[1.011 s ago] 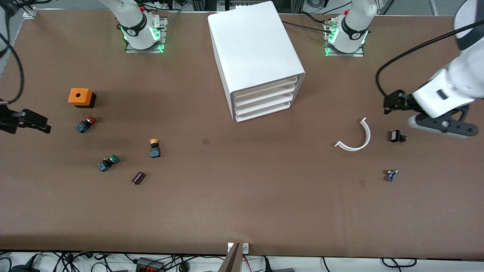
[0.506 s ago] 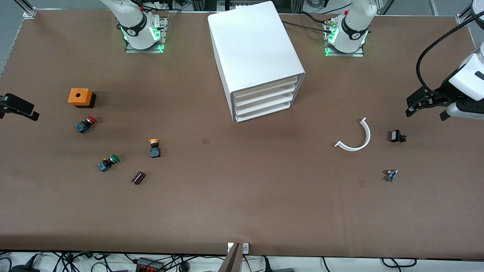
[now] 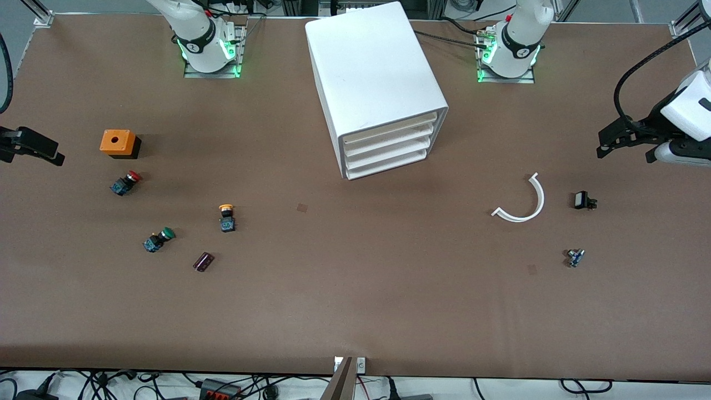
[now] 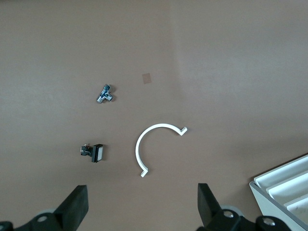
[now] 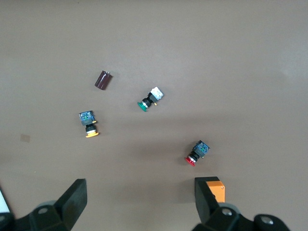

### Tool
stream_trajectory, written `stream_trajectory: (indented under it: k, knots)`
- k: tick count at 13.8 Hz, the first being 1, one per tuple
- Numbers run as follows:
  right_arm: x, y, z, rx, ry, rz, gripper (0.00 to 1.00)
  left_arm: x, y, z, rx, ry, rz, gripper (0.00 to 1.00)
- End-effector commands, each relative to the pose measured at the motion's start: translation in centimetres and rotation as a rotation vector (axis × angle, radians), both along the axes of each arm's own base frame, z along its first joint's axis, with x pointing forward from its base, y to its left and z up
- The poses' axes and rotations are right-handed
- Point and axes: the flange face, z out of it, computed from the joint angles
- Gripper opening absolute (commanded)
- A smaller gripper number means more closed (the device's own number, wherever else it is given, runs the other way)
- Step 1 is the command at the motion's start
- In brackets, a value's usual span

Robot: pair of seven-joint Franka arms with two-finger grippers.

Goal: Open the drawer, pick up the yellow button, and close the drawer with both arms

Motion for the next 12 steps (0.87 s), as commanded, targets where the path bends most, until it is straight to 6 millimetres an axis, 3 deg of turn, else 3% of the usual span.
stream_trajectory:
  k: [1, 4, 8, 12]
  knots:
    - [-3.9, 0.9, -0.7, -0.022, -0.047, 0.013, 1.0, -0.7, 0.5, 0.8, -0.009, 0.009, 0.005, 1.0]
    - [-4.9, 1.4, -0.3, -0.037, -0.031, 0.026, 1.0, -1.2, 0.6, 0.6, -0.004, 0.052, 0.007, 1.0]
    - [-3.9, 1.0, 0.2, -0.041, -0.044, 0.026, 1.0, -1.3, 0.3, 2.1, -0.001, 0.06, 0.001, 1.0]
    - [-3.7, 1.0, 0.4, -0.038, -0.042, 0.027, 1.0, -1.4, 0.4, 2.3, 0.042, 0.058, -0.007, 1.0]
